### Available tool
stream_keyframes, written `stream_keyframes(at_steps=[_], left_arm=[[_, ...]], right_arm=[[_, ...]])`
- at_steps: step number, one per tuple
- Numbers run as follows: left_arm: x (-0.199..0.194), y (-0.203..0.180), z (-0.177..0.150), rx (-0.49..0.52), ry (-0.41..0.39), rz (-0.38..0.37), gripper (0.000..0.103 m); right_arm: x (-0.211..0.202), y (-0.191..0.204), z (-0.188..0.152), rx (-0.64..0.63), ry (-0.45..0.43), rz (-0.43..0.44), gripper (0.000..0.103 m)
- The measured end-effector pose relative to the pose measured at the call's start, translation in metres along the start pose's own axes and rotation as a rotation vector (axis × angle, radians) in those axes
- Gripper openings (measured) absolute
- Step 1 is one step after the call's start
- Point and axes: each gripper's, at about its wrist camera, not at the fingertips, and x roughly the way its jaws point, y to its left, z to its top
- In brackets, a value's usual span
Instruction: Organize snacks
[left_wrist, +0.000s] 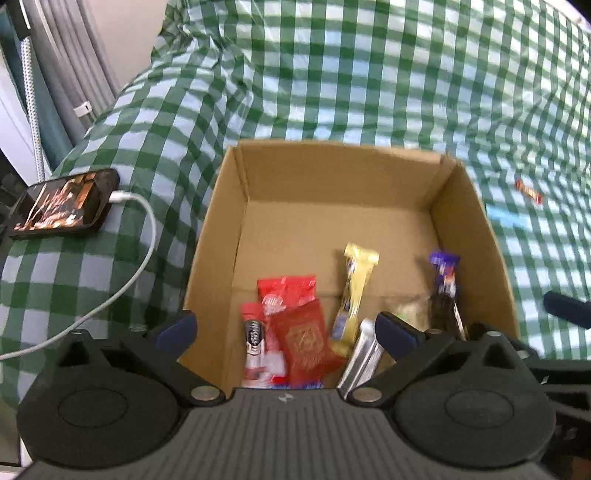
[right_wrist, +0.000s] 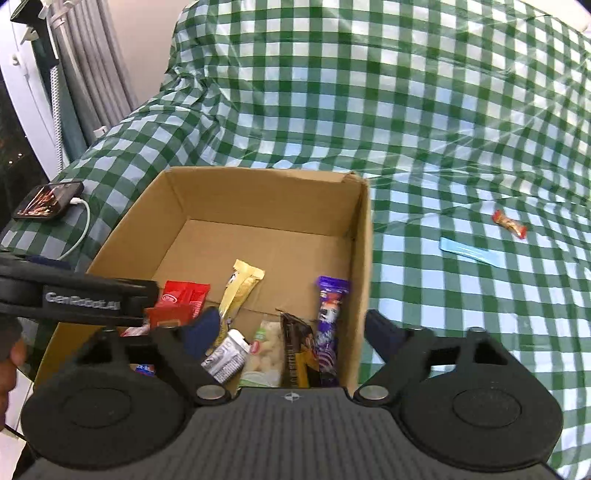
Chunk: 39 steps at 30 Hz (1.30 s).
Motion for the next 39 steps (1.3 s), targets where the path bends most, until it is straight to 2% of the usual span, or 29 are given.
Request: stream_keyframes(at_steps=[5, 10, 22, 26, 31, 39], left_arm=[[-0.016, 0.008, -0.031, -0.012, 0.047, 0.008, 0.103], [-0.044, 0.009, -0.065, -0.016, 0.057, -0.018, 0.103], [-0.118, -0.009, -0.127, 0.021, -0.060, -0.013, 0.103], [-0.136, -0.009, -0.138, -0.003, -0.103, -0.003, 0.103], [-0.152, -0.014, -0.147, 0.013, -0.139, 0.016, 0.103], [-0.157, -0.018, -0.154, 0.031, -0.138, 0.015, 0.103]], right_arm=[[-0.014, -0.003, -0.023, 0.054, 0.065, 0.017, 0.097], [-0.045, 0.016, -0.055, 0.023, 0.091, 0.038, 0.100], [-0.119, 0.055, -0.098, -0.112, -0.012, 0.027, 0.102], [-0.142, 0.056, -0.108, -0.135, -0.057, 0.016, 0.102], [-0.164, 0.052, -0.121, -0.161, -0.125, -0.027, 0.102], [-0.175, 0.044, -0.130, -0.135, -0.142, -0.030, 0.102]])
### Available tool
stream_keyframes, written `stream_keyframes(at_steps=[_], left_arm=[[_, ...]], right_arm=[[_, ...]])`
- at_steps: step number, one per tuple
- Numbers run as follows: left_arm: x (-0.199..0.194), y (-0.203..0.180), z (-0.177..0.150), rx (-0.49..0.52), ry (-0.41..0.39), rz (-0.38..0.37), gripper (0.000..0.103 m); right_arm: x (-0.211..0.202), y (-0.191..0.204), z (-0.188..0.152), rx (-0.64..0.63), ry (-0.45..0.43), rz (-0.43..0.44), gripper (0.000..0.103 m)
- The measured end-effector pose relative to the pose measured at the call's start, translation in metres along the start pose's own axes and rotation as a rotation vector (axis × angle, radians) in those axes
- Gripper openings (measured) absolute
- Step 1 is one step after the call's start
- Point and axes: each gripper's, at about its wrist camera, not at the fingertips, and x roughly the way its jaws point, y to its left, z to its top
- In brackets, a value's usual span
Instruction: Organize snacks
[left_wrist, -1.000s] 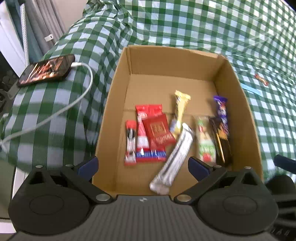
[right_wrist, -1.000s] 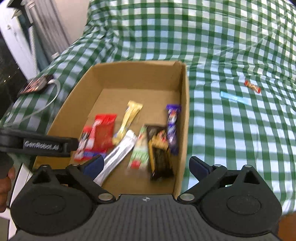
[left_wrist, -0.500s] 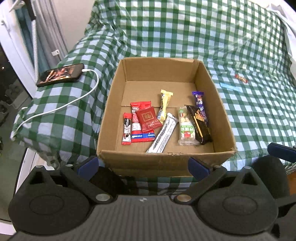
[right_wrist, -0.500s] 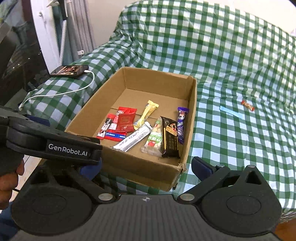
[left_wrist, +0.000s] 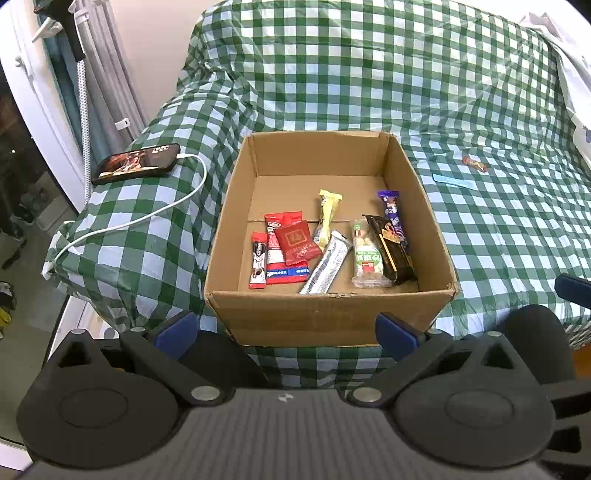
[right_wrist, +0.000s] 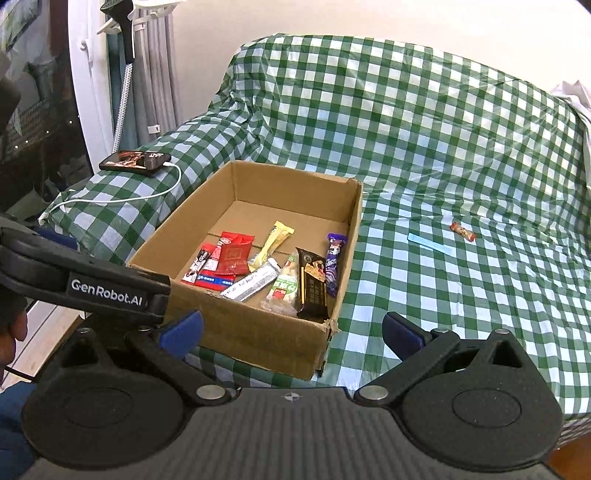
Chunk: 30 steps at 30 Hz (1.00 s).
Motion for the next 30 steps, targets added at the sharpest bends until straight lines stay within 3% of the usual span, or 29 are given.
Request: stream_keyframes(at_steps=[30], left_arm=[[0.014, -0.003, -0.003, 0.019, 0.055, 0.001, 0.103]], right_arm=[[0.011, -0.002, -0.006, 0.018, 0.059, 0.015, 0.102]])
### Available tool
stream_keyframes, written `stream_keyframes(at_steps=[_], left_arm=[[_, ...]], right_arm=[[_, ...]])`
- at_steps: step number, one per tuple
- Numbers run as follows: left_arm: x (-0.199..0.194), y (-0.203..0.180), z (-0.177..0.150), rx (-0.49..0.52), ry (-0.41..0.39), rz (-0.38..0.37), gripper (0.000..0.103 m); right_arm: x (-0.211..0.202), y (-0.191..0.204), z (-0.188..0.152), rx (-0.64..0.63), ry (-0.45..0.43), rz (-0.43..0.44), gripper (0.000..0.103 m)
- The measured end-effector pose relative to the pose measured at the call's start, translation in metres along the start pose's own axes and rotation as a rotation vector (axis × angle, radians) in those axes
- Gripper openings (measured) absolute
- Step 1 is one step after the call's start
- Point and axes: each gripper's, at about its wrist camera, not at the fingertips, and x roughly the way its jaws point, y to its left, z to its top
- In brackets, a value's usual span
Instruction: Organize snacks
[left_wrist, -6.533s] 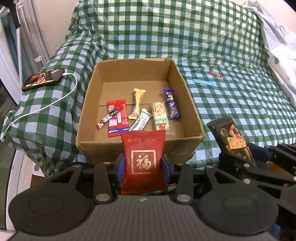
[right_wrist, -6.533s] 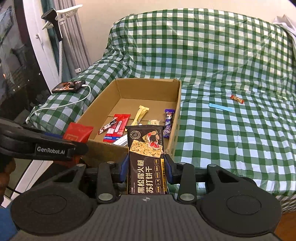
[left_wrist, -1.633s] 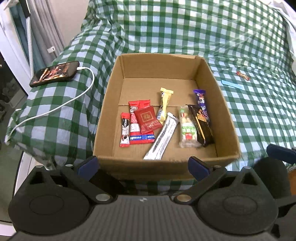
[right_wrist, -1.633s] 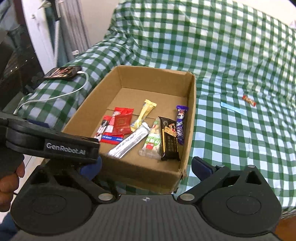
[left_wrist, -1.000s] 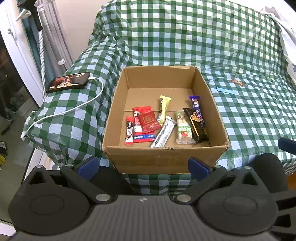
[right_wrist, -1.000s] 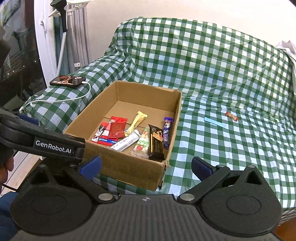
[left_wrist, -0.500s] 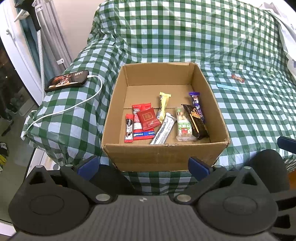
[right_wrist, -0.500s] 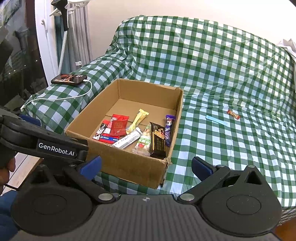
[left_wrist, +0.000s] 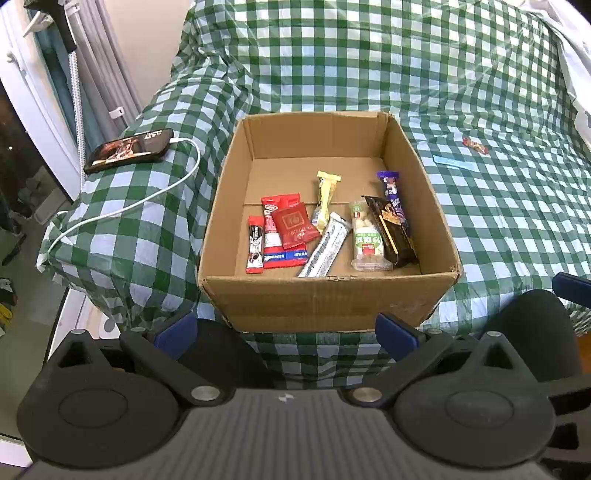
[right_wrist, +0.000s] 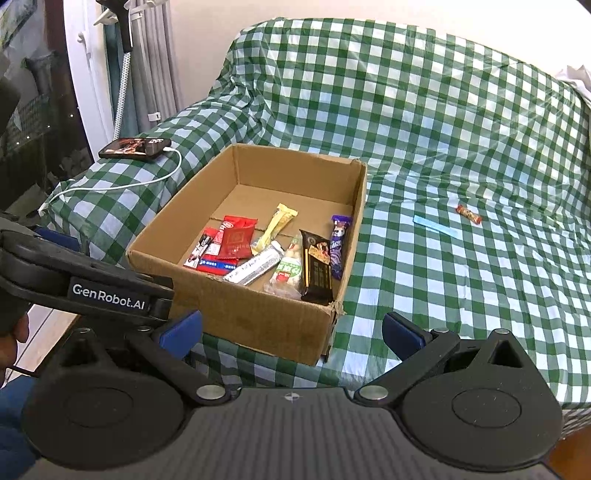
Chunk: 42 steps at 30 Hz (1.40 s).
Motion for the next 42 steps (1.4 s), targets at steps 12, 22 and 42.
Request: stream_keyframes(at_steps=[12, 22, 42], left_arm=[[0.006, -0.002, -0.001, 0.005, 0.026, 0.003, 0.103], [0.014, -0.005, 0.000, 0.014, 0.055, 0.004, 0.103], [0.029, -0.015, 0.003, 0.046, 0.095, 0.016, 0.103]], right_arm=[[0.008, -0.003, -0.002, 0.022, 0.044, -0.002, 0.102], [0.015, -0.007, -0.004, 0.034, 0.071, 0.001, 0.102], [0.030, -0.018, -0.006, 0.070, 0.123, 0.015, 0.102]])
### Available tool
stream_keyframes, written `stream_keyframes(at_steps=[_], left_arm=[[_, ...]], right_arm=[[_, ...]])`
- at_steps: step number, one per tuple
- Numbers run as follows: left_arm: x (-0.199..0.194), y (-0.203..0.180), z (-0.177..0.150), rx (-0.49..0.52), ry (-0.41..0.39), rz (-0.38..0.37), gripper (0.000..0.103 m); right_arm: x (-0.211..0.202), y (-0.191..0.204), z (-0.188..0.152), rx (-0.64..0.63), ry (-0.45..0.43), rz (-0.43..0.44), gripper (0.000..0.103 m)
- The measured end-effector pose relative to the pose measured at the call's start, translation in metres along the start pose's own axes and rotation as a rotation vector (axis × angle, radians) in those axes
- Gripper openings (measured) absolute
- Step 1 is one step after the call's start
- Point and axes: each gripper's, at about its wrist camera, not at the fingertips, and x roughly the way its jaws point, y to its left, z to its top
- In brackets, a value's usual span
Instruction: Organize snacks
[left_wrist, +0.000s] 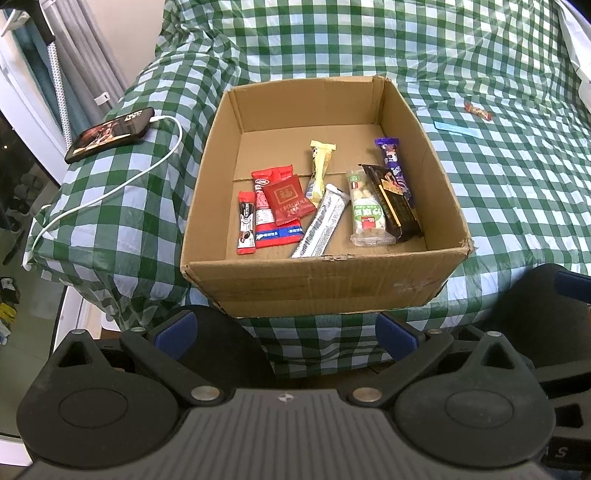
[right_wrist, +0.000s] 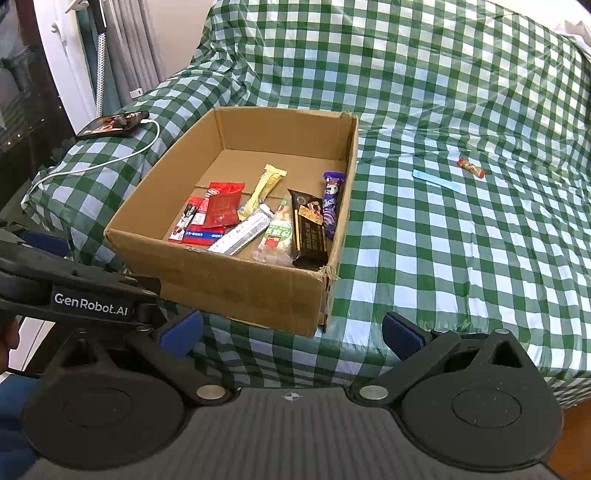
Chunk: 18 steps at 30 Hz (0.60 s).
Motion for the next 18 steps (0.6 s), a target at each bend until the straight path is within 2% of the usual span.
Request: stream_keyframes(at_steps=[18], left_arm=[[0.012, -0.007, 0.006, 0.023, 0.029, 0.012, 0.103]], right_arm=[[0.013, -0.006, 0.000, 0.016, 0.037, 0.012, 0.102]])
